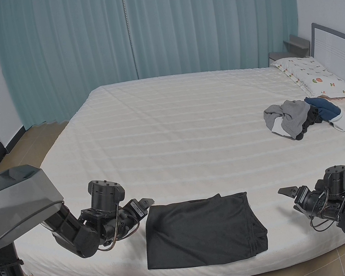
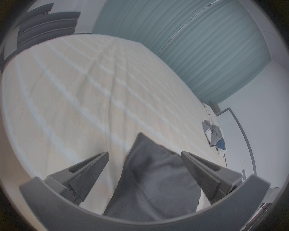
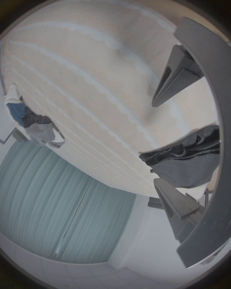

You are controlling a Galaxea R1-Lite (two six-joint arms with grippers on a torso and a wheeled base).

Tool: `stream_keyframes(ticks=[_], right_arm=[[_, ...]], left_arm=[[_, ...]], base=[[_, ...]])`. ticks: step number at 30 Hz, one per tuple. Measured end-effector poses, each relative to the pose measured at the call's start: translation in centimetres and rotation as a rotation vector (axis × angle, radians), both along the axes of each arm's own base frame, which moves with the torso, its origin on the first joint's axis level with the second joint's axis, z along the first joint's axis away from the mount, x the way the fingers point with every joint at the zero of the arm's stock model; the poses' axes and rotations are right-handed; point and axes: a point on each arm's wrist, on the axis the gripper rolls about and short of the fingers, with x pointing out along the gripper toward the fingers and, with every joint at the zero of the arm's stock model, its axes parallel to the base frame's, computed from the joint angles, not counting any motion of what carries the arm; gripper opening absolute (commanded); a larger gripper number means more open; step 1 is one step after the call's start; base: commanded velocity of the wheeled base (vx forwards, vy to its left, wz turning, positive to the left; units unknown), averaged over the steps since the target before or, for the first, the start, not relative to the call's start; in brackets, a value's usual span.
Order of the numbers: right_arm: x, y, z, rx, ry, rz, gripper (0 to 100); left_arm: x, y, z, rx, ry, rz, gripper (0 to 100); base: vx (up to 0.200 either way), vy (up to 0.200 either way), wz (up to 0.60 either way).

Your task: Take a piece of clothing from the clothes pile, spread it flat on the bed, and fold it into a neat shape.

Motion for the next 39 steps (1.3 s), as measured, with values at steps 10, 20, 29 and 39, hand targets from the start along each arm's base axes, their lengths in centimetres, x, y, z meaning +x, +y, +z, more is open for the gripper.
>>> stream_keyframes(ticks=[10,20,29,39], right_arm=[[-2.7,-0.8,5.0,-0.225,-0.197,-0.027,100],[-7.6,-1.8,11.0,-0.411,-0.399,-0.035,100],[-13.0,-2.3,13.7,-0.519,-0.473,-0.020,100],[-19.4,-2.7,13.4,-0.628,-0.405,0.075,100]], left_arm=[[-1.4,1.0,7.1,0.100,-0.227,0.015,100],[-4.6,2.7,14.1,0.216,-0.420,0.090,100],[-10.0,5.2,18.1,0.316,-0.529,0.171,100],[-17.0,8.6,19.7,0.475,-0.621,0.226,100]], base=[[0.000,0.000,0.00],[0.000,0.000,0.00],[0.000,0.000,0.00],[0.000,0.000,0.00]])
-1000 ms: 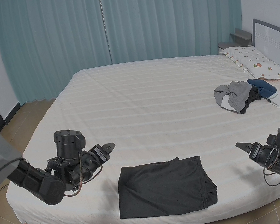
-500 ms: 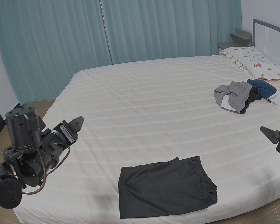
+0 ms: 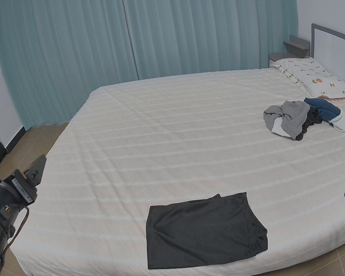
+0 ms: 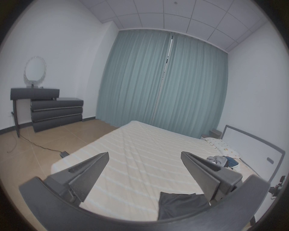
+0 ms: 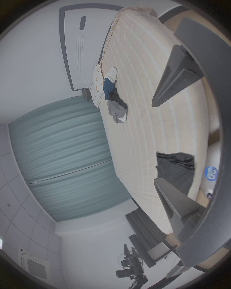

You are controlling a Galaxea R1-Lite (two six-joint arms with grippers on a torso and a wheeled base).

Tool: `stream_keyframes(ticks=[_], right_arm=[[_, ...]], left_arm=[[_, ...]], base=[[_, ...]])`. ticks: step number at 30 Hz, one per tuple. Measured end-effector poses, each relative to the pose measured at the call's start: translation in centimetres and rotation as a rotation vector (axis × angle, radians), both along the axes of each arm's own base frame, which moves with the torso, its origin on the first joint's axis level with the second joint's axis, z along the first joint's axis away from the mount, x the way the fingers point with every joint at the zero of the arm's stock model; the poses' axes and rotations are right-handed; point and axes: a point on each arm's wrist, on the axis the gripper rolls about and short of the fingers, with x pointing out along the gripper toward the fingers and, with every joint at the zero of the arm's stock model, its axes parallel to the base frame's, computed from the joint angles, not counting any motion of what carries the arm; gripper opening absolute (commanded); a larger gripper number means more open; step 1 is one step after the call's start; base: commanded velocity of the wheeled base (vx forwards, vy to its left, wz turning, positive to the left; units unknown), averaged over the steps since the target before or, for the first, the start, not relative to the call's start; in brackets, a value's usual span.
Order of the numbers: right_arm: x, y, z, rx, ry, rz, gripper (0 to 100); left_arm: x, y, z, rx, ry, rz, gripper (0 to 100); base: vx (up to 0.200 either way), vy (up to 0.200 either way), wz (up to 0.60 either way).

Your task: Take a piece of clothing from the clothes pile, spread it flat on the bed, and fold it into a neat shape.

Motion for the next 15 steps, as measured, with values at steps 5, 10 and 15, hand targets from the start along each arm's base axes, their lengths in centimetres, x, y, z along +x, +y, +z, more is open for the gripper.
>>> stream_keyframes(ticks=[5,10,15], right_arm=[[-3.2,-0.2,-0.4,-0.038,0.051,0.008,100],[-5.9,-0.4,0.0,-0.069,0.010,0.007,100],[-8.2,-0.5,0.1,-0.119,-0.100,0.017,100]], left_arm=[[-4.1,2.1,0.0,0.067,0.001,0.072,100],[-8.5,4.2,-0.8,0.141,0.009,0.176,100],[-12.2,6.1,-2.0,0.175,-0.021,0.297,100]], base=[[0.000,0.000,0.00],[0.000,0.000,0.00],[0.000,0.000,0.00]])
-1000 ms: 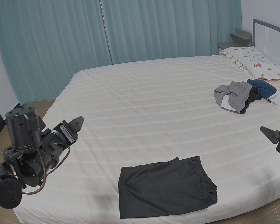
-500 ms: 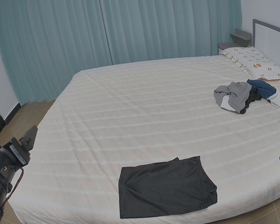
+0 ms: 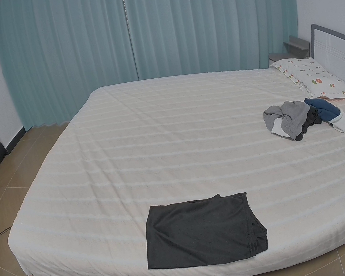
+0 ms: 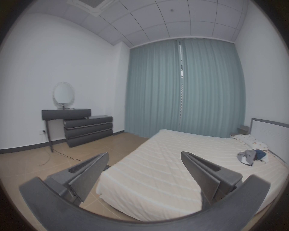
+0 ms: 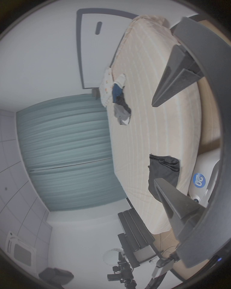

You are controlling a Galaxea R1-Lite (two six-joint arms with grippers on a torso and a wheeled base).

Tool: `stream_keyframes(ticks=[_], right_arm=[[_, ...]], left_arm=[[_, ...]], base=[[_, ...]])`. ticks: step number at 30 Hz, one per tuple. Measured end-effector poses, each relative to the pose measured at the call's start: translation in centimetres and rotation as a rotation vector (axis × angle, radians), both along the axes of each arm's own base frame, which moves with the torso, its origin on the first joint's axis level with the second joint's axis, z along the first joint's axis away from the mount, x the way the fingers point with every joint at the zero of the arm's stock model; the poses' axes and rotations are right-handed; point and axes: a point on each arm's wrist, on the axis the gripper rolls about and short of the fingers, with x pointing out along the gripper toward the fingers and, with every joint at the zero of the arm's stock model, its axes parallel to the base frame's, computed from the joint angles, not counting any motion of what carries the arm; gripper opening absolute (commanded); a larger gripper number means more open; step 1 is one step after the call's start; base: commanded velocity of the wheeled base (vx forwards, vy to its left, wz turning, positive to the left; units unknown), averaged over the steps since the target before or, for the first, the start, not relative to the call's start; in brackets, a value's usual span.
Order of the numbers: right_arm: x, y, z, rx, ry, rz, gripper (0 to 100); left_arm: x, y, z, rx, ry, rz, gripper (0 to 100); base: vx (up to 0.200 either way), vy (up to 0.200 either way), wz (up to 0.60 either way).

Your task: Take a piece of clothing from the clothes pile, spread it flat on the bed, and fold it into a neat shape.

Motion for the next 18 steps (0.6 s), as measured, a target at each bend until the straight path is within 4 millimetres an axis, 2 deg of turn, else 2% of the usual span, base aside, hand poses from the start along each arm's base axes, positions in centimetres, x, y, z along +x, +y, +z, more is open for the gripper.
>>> stream_keyframes(ticks=[6,10,18], right_arm=[[-1.4,0.0,-0.4,-0.049,-0.078,-0.006,100],[-1.8,0.1,-1.5,-0.110,-0.103,-0.016,100],[-1.5,0.1,-3.1,-0.133,-0.107,-0.039,100]], left_arm=[[-3.4,1.0,-1.3,0.026,-0.074,0.162,100],[-5.3,1.1,-2.3,0.038,-0.122,0.275,100],[-7.5,0.9,-4.1,0.037,-0.195,0.361,100]], base=[[0.000,0.000,0.00],[0.000,0.000,0.00],[0.000,0.000,0.00]])
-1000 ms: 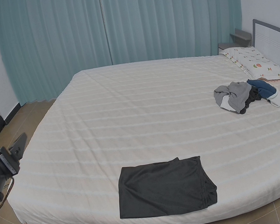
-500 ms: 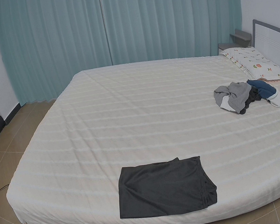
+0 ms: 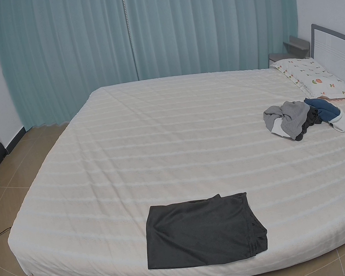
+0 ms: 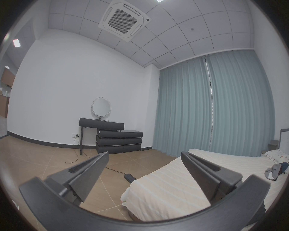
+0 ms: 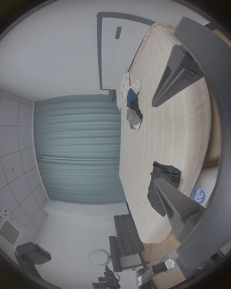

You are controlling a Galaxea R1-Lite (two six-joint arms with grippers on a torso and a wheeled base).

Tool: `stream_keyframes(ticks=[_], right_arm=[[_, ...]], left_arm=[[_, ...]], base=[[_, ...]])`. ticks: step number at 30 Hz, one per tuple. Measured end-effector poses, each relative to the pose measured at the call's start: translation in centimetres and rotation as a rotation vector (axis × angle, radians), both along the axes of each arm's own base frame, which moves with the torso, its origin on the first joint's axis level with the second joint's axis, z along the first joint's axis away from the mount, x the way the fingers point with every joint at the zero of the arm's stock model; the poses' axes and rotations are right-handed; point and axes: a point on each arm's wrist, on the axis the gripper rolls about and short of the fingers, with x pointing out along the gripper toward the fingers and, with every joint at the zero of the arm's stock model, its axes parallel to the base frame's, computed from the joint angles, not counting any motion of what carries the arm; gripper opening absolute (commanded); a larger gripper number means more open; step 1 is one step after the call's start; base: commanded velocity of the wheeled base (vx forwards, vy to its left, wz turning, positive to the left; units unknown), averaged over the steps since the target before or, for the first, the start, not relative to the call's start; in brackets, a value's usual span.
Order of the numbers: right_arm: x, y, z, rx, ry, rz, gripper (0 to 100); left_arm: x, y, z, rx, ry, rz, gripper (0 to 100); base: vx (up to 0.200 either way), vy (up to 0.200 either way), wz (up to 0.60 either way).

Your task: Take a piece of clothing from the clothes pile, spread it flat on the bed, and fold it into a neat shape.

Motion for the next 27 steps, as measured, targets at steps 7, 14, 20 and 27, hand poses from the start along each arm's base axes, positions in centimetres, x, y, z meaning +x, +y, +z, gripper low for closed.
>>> stream_keyframes(ticks=[7,14,20,27], right_arm=[[0.9,0.0,-1.1,-0.003,-0.079,-0.014,100],[1.2,0.0,-1.7,0.008,-0.084,-0.021,100],[1.3,0.0,-1.8,0.028,-0.083,-0.020,100],[1.3,0.0,-1.8,0.005,-0.084,-0.017,100]], left_arm=[[0.2,0.0,-2.6,-0.008,0.018,0.002,100],[1.9,-0.2,-6.7,0.004,0.149,-0.088,100],[2.4,-0.6,-7.3,0.039,0.153,-0.315,100],[2.6,-1.2,-7.3,0.077,0.145,-0.608,100]], base=[[0.000,0.000,0.00],[0.000,0.000,0.00],[0.000,0.000,0.00],[0.000,0.000,0.00]])
